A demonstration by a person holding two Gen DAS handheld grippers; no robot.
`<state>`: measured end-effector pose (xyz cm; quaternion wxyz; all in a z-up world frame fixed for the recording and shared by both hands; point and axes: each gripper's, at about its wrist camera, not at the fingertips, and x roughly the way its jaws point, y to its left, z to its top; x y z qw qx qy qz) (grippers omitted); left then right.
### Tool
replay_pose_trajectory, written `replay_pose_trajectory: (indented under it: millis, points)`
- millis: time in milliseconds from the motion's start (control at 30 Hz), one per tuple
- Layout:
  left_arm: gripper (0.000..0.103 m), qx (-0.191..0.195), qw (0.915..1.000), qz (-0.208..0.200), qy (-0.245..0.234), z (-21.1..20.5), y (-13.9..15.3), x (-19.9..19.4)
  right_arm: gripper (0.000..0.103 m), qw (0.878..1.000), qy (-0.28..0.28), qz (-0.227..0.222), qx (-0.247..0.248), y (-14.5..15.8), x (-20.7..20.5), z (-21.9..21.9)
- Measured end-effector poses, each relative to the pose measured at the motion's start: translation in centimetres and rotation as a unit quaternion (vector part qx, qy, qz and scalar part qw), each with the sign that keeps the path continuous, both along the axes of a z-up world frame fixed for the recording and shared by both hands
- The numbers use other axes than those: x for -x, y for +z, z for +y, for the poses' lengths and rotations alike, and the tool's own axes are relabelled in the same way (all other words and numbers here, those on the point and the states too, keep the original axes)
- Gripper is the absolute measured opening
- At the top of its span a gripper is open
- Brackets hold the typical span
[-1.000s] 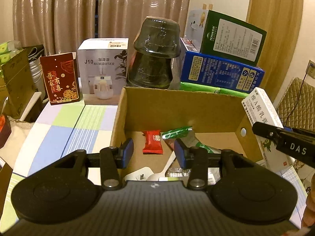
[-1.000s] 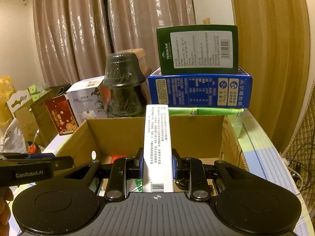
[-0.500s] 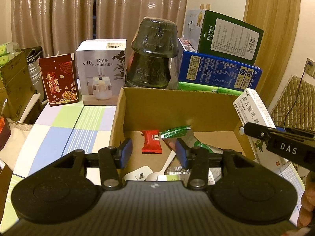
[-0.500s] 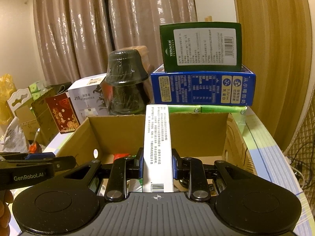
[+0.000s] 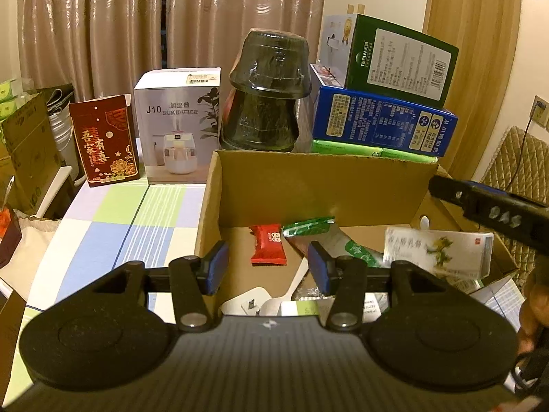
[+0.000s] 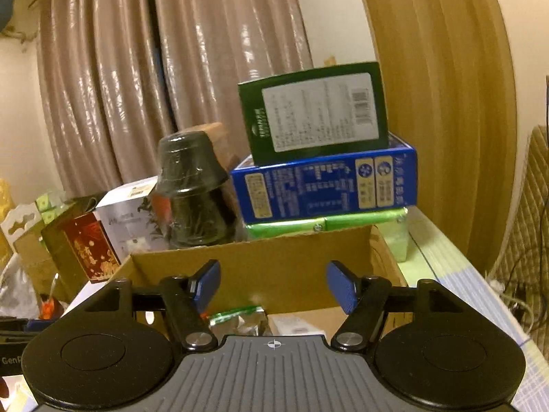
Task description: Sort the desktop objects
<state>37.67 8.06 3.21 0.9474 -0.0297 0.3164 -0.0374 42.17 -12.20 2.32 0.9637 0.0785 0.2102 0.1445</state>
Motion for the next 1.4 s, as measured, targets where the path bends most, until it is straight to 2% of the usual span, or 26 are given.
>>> replay_pose_trajectory:
  millis: [333, 667, 900, 967, 1033, 1200, 1233, 1400]
  points:
    - [0.049, -0.001, 1.0000, -0.003, -0.003, -0.1, 0.2, 0.2, 0.066, 0.999, -0.022, 0.028, -0.016, -0.3, -0.3, -1.7]
    - [0.052, -0.008, 0.9999, 0.000, -0.006, -0.4, 0.1, 0.3, 0.066, 0.999, -0.007, 0.046, -0.003, -0.9, -0.3, -1.0]
    - [0.066, -0.011, 0.9999, 0.002, -0.003, -0.5, 0.0, 0.3, 0.069, 0.998, 0.002, 0.062, 0.013, -1.1, 0.1, -0.8]
    - [0.068, -0.014, 0.9999, 0.003, 0.000, -0.5, 0.1, 0.4, 0.077, 0.998, 0.001, 0.063, 0.017, -1.0, 0.4, -0.8]
    - [0.073, -0.015, 0.9999, 0.004, 0.003, -0.4, 0.1, 0.6, 0.091, 0.998, -0.003, 0.061, 0.018, -0.8, 0.9, -0.9]
    - [0.088, -0.025, 0.9996, -0.007, 0.007, -0.6, 0.6, 1.7, 0.101, 0.997, -0.001, 0.066, 0.025, -0.5, 2.7, -1.4]
    - [0.093, -0.028, 0.9995, -0.011, 0.008, -0.6, 0.7, 2.0, 0.101, 0.997, -0.001, 0.068, 0.027, -0.4, 3.0, -1.5]
    - [0.101, -0.045, 0.9988, -0.021, 0.005, -1.4, 1.2, 3.4, 0.101, 0.996, -0.002, 0.083, 0.032, -0.3, 4.9, -2.4]
